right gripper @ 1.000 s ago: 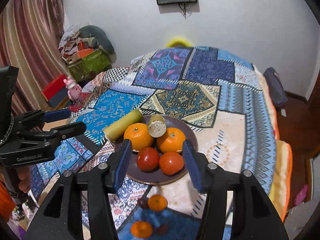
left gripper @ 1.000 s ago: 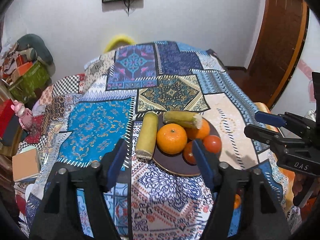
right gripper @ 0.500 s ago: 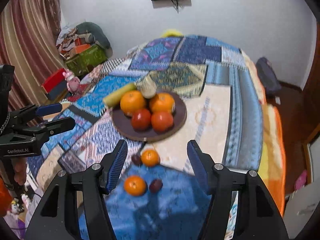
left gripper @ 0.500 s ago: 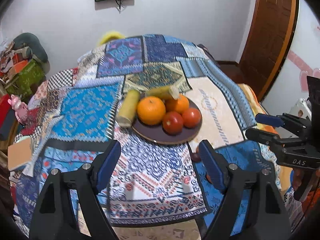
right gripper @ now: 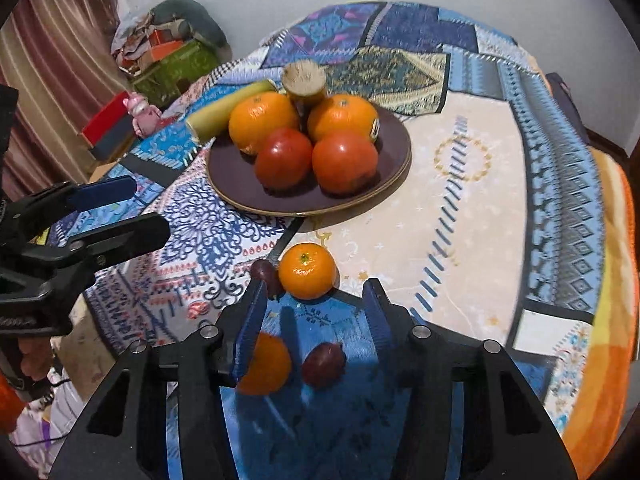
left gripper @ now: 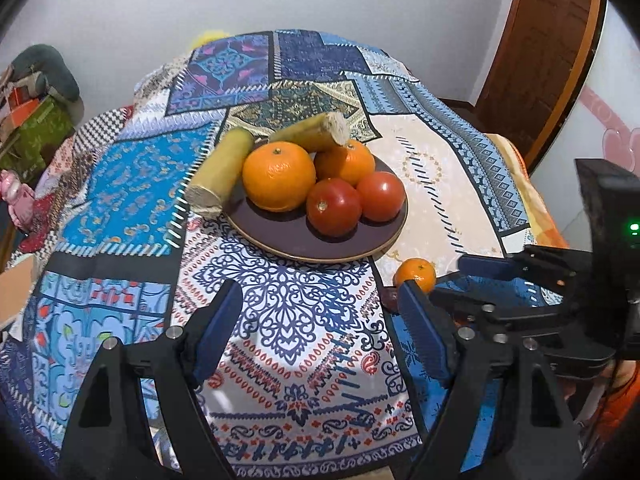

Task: Organize fruits
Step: 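Withdraw both tools and move toward the mandarins on the quilt, then grasp a mandarin with the right tool while the left tool grasps another mandarin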

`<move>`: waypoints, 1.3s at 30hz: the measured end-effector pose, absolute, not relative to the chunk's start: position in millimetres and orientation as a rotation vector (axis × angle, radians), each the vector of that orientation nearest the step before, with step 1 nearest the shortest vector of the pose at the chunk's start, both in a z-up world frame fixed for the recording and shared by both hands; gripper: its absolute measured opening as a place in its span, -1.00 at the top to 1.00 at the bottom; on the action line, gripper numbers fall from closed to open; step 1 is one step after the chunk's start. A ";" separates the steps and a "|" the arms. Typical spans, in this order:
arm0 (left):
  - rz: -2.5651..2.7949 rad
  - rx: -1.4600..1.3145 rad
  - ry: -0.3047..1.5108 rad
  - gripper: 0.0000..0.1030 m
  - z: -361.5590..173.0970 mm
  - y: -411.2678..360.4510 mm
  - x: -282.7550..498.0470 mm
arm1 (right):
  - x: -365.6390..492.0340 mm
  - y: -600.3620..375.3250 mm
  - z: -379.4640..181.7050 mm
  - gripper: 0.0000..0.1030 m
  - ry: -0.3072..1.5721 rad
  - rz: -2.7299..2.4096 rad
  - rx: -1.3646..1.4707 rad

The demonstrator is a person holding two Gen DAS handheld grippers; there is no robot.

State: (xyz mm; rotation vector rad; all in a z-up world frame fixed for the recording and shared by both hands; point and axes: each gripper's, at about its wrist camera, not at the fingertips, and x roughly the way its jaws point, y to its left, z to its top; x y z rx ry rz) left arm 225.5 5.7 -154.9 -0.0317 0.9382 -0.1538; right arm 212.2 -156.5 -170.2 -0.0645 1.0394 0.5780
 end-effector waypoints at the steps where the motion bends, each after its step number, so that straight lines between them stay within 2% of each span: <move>1: -0.156 -0.041 0.943 -0.56 -158.0 7.2 228.1 | 214.8 -155.5 -172.5 0.12 1.044 0.577 -0.065; 8: -0.165 -0.058 0.971 -0.55 -173.2 8.8 241.1 | 224.7 -147.4 -179.4 0.19 1.052 0.586 -0.064; 12: -0.166 -0.034 0.968 -0.55 -176.9 5.7 243.7 | 228.3 -146.3 -180.4 0.35 1.056 0.588 -0.056; 29: -0.271 0.003 1.008 -0.51 -174.0 -44.9 211.3 | 191.8 -197.9 -155.5 0.36 1.006 0.521 -0.014; 37: -0.310 0.026 1.066 -0.20 -191.5 -76.7 202.2 | 178.5 -208.4 -147.2 0.36 0.977 0.525 0.034; 39: -0.308 0.025 1.087 0.09 -197.6 -79.3 204.1 | 177.1 -208.3 -146.2 0.36 0.972 0.530 0.036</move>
